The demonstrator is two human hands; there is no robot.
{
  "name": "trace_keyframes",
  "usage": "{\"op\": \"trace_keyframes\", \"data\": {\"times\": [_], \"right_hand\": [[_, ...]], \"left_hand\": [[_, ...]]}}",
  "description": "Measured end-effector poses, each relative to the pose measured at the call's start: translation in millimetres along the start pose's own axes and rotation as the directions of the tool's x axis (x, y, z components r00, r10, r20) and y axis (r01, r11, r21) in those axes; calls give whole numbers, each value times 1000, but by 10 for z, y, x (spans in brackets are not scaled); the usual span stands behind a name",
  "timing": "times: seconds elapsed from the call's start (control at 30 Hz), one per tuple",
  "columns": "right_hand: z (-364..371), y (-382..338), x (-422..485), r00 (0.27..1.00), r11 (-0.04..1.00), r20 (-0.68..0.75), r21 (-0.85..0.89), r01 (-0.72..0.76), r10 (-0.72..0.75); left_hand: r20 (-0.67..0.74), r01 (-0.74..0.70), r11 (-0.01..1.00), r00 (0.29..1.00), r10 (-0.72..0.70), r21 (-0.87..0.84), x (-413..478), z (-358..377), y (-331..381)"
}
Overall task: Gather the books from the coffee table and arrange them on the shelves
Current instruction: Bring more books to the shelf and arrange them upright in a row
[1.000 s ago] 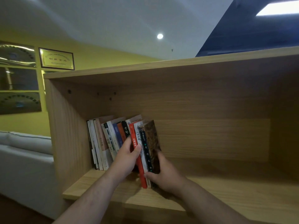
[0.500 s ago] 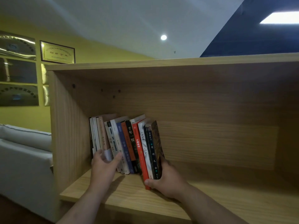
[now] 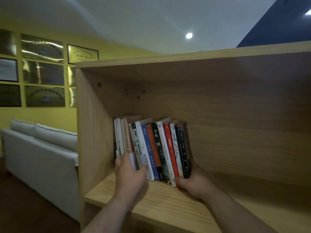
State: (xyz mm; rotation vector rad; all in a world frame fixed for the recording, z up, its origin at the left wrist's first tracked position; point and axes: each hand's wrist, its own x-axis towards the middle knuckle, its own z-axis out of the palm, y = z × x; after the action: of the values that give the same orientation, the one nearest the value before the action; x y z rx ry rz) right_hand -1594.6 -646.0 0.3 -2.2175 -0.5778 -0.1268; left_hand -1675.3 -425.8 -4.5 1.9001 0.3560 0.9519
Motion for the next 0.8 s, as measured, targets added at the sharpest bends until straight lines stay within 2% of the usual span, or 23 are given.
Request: {"op": "trace_keyframes", "data": {"times": [0.13,0.2,0.27,0.33,0.43,0.6,0.8], "right_hand": [[-6,4,25,1000,999,-19,42,-4,4],[-15,-1,32,998,999,-54,23,-35,36],[-27,-11,31,996,999,-71,-12,-46,45],[-38,-25,31,997,999,-69,4,-33,33],[-70,-29,28,999,997,-51,73,6,-2],[-71,-27,11,998,996,-17,74,54,-53],[74,-32,60,997,996,-6,38,79,-79]], "left_hand": [[-50,128,992,991,-128,9,145,-90,1],[-93,19,996,996,-10,93,154,-56,13],[-62,-45,996,997,50,77,120,51,88],[-36,-23,998,999,26,64,117,159,171],[-70,34,997,997,-30,67,149,248,262],[-97,-13,999,995,9,-37,134,323,203],[-143,-9,993,990,-7,-115,153,296,148]]}}
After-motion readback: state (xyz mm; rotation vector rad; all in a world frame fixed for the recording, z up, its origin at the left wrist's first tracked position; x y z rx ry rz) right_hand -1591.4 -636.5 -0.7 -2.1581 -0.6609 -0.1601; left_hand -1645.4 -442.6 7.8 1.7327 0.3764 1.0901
